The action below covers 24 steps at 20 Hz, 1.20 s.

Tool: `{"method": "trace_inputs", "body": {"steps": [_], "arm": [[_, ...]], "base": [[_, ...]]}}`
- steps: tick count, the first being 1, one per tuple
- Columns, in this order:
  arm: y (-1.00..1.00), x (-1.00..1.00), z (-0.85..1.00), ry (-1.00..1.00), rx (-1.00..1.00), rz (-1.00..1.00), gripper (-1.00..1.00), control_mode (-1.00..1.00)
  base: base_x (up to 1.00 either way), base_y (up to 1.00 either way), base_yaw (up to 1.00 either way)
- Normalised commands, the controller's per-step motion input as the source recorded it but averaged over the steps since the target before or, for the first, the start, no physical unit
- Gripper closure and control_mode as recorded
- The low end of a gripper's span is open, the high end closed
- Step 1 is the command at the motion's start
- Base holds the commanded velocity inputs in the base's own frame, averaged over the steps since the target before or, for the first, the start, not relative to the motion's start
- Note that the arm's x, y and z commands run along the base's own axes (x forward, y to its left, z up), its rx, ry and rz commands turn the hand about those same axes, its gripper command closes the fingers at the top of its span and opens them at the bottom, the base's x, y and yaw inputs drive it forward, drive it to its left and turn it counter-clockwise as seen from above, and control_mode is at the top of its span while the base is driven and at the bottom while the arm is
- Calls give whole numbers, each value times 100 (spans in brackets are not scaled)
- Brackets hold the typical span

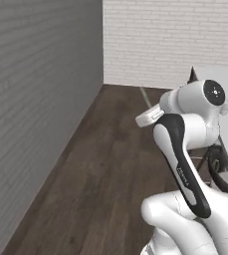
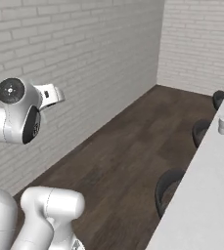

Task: Take a straw from the drawer in front and place it inside the glass cup on the dining counter.

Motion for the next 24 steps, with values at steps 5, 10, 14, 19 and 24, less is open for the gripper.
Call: {"method": "trace_inputs", "body": {"steps": [5,10,14,19,24], "arm": [[0,0,0,0,0,0,100,100],[0,0,0,0,0,0,100,100],[0,0,0,0,0,0,100,100],[0,0,0,0,0,0,100,100],[0,0,0,0,0,0,100,100]], "base": [[65,22,-40],[59,13,-59],[48,12,-76],[44,51,-79],[27,72,-72]]}}
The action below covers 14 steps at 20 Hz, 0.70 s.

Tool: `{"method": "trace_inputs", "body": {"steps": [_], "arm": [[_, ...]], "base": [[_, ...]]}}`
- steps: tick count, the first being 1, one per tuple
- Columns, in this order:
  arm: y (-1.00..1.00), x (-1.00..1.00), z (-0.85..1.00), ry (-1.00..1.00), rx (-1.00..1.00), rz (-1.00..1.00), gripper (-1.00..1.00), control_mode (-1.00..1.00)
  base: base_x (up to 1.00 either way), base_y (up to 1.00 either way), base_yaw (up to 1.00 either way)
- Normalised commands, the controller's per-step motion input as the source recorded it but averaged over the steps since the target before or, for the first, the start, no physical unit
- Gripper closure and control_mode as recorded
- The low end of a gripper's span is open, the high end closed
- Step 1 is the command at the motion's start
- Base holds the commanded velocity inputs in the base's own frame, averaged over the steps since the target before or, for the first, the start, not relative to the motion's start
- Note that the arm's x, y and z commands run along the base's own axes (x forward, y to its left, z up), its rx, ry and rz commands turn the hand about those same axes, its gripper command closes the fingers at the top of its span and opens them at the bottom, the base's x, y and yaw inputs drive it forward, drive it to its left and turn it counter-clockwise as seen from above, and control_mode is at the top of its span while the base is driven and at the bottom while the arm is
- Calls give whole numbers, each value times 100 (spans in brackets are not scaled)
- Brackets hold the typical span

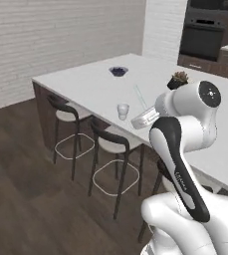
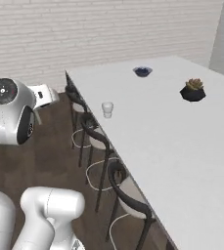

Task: Take a straw from the drawer in front and place it inside the glass cup on the dining counter.

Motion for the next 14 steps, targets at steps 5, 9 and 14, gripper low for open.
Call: {"method": "trace_inputs", "body": {"steps": [5,9,14], "arm": [[0,0,0,0,0,0,100,100],[0,0,0,0,0,0,100,100],[0,0,0,0,0,0,100,100]], "base": [[16,76,-70],[11,78,-69],[0,97,-57]]}}
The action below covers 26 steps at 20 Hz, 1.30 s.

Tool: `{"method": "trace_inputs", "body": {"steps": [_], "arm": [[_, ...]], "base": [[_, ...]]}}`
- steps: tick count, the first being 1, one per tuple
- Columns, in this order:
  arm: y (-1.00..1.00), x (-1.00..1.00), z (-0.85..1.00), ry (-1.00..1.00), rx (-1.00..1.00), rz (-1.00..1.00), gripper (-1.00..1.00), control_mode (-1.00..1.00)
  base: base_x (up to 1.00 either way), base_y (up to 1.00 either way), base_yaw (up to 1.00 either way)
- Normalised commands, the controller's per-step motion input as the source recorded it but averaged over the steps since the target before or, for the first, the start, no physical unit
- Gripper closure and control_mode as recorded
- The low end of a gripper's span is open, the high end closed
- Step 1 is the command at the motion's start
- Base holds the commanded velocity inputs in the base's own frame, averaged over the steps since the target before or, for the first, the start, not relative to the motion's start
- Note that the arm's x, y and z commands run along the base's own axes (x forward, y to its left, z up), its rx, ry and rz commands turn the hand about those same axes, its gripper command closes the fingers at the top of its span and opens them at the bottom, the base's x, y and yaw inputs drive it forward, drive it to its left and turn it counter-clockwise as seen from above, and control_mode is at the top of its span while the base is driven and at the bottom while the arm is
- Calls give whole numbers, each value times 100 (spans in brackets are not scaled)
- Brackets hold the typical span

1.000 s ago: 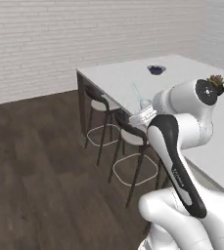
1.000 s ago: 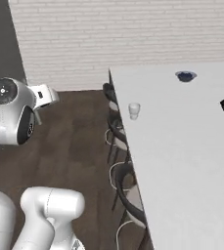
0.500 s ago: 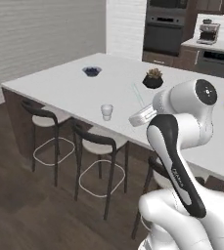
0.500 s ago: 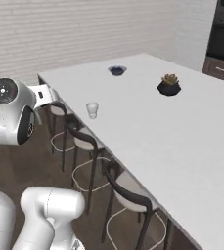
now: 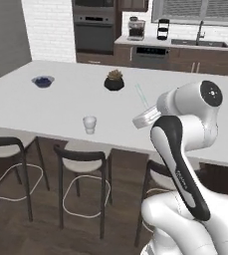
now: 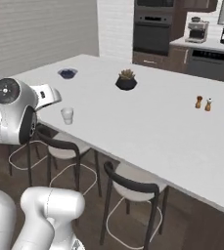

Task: Take a straw from the drawer in front and place it inside the glass cup on the dining counter.

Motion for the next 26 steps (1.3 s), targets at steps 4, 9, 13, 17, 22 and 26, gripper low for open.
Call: {"method": "trace_inputs", "body": {"steps": [4,9,13,17,22,26], "arm": [[0,0,0,0,0,0,100,100],[0,0,0,0,0,0,100,100],[0,0,0,0,0,0,100,100],[0,0,0,0,0,0,100,100],[0,0,0,0,0,0,100,100],[0,0,0,0,0,0,100,100]], "base": [[0,100,-37],[0,100,-23],[0,100,-12],[8,99,-11],[11,83,-18],[27,44,-26]]}}
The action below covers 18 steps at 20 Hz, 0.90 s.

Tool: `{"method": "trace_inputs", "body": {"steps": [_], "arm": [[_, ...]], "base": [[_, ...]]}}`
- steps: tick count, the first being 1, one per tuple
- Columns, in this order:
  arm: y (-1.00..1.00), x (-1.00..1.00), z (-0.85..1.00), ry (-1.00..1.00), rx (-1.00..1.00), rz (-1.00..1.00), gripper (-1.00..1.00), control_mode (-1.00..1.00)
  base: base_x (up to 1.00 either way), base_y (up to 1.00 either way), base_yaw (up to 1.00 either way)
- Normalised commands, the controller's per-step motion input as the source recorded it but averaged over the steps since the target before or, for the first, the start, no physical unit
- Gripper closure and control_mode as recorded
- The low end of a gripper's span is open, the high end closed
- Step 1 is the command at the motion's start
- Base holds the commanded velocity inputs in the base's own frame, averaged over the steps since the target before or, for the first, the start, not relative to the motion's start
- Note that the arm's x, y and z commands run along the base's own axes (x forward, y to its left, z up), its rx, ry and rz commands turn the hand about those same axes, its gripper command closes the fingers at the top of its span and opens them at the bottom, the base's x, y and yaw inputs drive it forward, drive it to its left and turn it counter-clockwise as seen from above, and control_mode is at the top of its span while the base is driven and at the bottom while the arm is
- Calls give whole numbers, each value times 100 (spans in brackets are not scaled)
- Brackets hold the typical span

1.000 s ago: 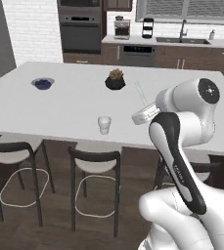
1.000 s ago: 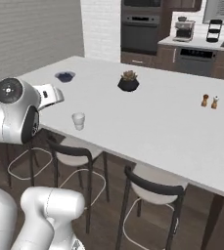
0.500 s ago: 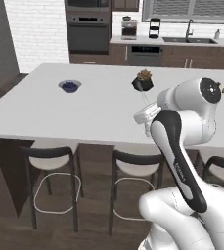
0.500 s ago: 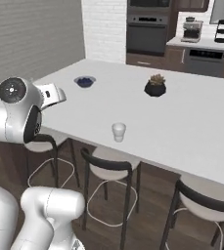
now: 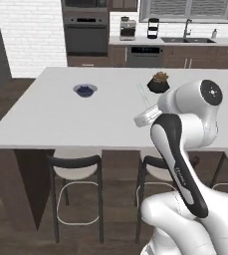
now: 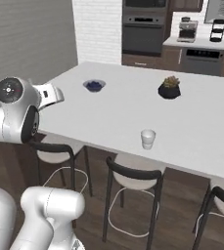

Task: Take a straw from the drawer in front and place it inside the glass cup on the dining counter.

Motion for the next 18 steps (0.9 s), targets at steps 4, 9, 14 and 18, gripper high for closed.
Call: {"method": "trace_inputs", "body": {"steps": [4,9,14,18], "arm": [[0,0,0,0,0,0,100,100],[0,0,0,0,0,0,100,100],[0,0,0,0,0,0,100,100],[0,0,0,0,0,0,100,100]], "base": [[41,2,-29],[44,18,-32],[24,51,-29],[20,41,-24]]}}
